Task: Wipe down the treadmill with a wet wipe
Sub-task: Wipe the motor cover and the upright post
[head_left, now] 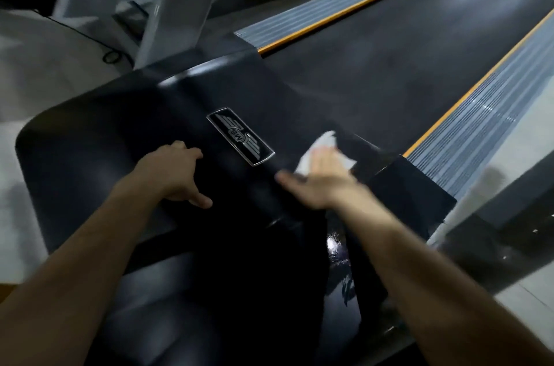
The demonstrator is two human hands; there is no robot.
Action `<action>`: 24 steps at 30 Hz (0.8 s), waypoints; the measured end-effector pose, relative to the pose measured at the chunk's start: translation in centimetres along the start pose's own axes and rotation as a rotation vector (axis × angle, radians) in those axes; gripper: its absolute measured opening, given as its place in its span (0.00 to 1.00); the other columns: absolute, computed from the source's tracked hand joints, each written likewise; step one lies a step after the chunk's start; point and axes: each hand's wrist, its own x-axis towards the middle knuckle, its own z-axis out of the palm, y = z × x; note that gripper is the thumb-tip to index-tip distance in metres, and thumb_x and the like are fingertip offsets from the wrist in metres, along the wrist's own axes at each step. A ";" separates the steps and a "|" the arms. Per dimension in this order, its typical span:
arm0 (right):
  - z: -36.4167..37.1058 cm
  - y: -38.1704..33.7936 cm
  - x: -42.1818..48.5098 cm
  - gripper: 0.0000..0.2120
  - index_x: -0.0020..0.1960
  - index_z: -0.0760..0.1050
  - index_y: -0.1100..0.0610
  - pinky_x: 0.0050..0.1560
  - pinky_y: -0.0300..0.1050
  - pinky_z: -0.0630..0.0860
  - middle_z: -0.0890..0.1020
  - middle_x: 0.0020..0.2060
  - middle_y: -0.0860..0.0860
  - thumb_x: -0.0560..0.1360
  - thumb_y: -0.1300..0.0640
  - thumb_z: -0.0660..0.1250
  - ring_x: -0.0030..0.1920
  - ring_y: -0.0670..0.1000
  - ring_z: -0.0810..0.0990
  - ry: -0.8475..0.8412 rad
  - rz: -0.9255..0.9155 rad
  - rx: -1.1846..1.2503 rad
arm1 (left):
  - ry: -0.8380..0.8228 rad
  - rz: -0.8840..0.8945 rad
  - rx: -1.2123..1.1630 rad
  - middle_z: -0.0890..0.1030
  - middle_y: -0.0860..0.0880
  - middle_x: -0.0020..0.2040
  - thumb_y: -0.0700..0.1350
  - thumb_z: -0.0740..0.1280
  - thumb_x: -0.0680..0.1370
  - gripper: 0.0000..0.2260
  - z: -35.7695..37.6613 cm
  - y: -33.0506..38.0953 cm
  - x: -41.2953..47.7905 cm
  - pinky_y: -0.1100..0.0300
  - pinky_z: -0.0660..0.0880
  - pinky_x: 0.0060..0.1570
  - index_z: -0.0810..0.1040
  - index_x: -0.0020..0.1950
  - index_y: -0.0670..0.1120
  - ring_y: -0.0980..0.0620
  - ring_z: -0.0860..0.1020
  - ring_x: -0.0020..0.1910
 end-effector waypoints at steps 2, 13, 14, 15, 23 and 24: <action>1.7 -3.6 -7.1 0.61 0.86 0.39 0.61 0.85 0.54 0.49 0.44 0.86 0.60 0.73 0.18 0.55 0.86 0.59 0.43 -0.112 -0.414 0.105 | 0.006 0.002 0.024 0.71 0.47 0.72 0.74 0.81 0.56 0.59 -0.2 0.3 -0.1 0.45 0.78 0.66 0.66 0.81 0.53 0.43 0.75 0.70; 1.9 -1.3 5.0 0.62 0.85 0.48 0.64 0.84 0.52 0.54 0.50 0.84 0.63 0.71 0.16 0.45 0.84 0.60 0.51 0.024 -0.195 0.088 | -0.024 -0.015 0.060 0.71 0.48 0.71 0.74 0.81 0.56 0.58 -1.6 1.3 -1.2 0.46 0.78 0.64 0.66 0.80 0.54 0.43 0.74 0.69; 2.6 -1.9 4.0 0.55 0.86 0.45 0.60 0.84 0.52 0.51 0.48 0.86 0.58 0.77 0.21 0.48 0.85 0.57 0.49 -0.036 -0.353 0.133 | -0.021 -0.010 0.062 0.71 0.49 0.70 0.75 0.81 0.55 0.58 -1.7 1.1 -1.1 0.47 0.78 0.63 0.66 0.80 0.55 0.44 0.75 0.68; 2.7 -1.5 4.0 0.49 0.86 0.44 0.58 0.84 0.54 0.54 0.51 0.86 0.57 0.80 0.26 0.51 0.84 0.57 0.53 -0.025 -0.424 0.185 | -0.023 -0.009 0.059 0.71 0.50 0.69 0.76 0.80 0.54 0.58 -2.0 0.9 -1.2 0.48 0.78 0.62 0.66 0.79 0.56 0.45 0.75 0.67; 2.2 -3.8 9.3 0.45 0.86 0.49 0.58 0.84 0.57 0.53 0.54 0.85 0.59 0.81 0.27 0.47 0.85 0.56 0.53 0.032 -0.328 0.212 | 0.018 -0.085 -0.013 0.64 0.48 0.81 0.75 0.82 0.51 0.67 -3.7 -0.5 1.5 0.45 0.75 0.70 0.58 0.84 0.57 0.43 0.68 0.77; 2.5 -3.6 9.7 0.43 0.87 0.46 0.55 0.85 0.55 0.50 0.52 0.86 0.56 0.83 0.28 0.48 0.86 0.54 0.50 0.039 -0.391 0.235 | -0.012 -0.108 -0.042 0.59 0.46 0.84 0.75 0.82 0.49 0.71 -3.6 -0.9 2.1 0.44 0.72 0.74 0.54 0.86 0.56 0.42 0.65 0.80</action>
